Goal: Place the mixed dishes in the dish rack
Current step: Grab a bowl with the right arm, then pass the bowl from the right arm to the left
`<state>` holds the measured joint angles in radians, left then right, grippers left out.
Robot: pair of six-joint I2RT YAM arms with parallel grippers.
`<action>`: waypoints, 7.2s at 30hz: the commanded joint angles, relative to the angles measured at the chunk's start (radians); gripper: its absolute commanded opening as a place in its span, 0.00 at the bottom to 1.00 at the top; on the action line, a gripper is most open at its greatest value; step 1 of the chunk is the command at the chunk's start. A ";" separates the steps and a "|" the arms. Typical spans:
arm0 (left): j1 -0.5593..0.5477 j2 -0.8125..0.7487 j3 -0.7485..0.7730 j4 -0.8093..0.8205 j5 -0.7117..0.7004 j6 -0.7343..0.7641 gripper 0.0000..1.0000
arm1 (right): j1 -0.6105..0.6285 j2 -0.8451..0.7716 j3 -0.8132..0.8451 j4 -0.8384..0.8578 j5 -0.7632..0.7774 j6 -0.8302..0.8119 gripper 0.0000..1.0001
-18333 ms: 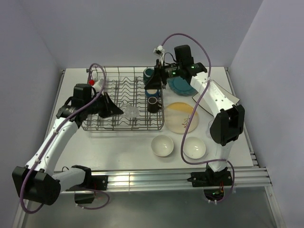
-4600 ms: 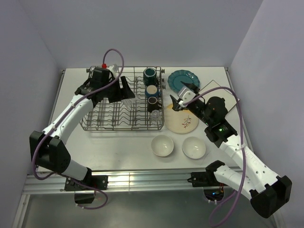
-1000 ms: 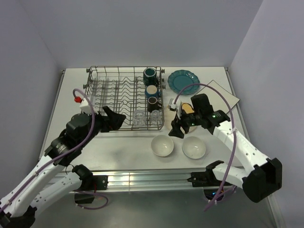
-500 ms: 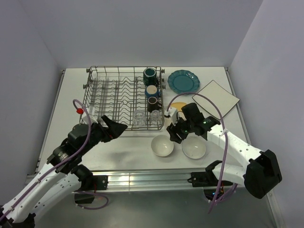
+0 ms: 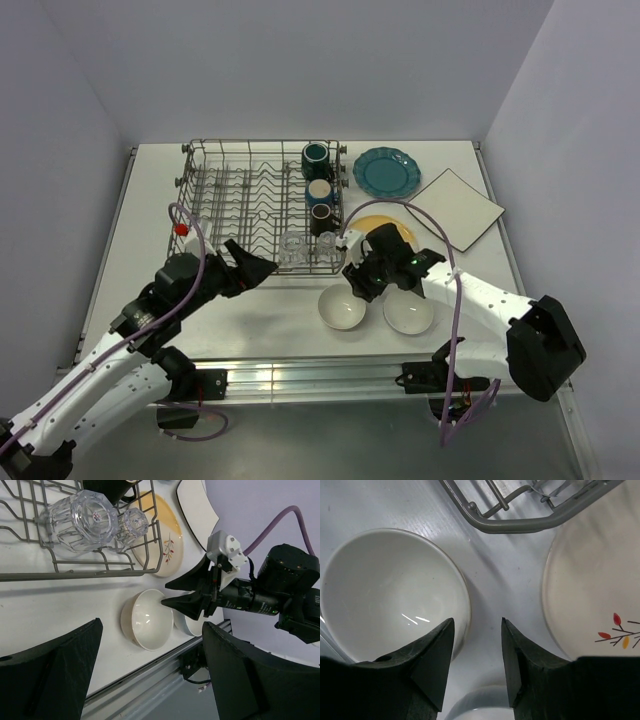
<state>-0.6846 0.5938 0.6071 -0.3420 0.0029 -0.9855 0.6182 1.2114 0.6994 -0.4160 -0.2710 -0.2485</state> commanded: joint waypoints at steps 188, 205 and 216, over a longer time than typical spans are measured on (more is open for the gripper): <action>-0.814 0.474 0.510 -0.042 -0.597 1.946 0.99 | -0.091 0.580 1.347 -1.027 -0.723 -0.156 0.00; -0.747 0.485 0.539 -0.190 -0.497 1.898 0.99 | -0.066 0.570 1.301 -1.029 -0.757 -0.166 0.00; -0.705 0.489 0.517 -0.173 -0.485 1.972 0.99 | -0.029 0.554 1.227 -1.031 -0.784 -0.170 0.00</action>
<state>-1.3998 1.0946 1.1076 -0.5312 -0.5129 0.9581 0.5594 1.8179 1.9366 -1.3464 -0.9638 -0.4335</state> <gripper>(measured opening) 0.992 0.152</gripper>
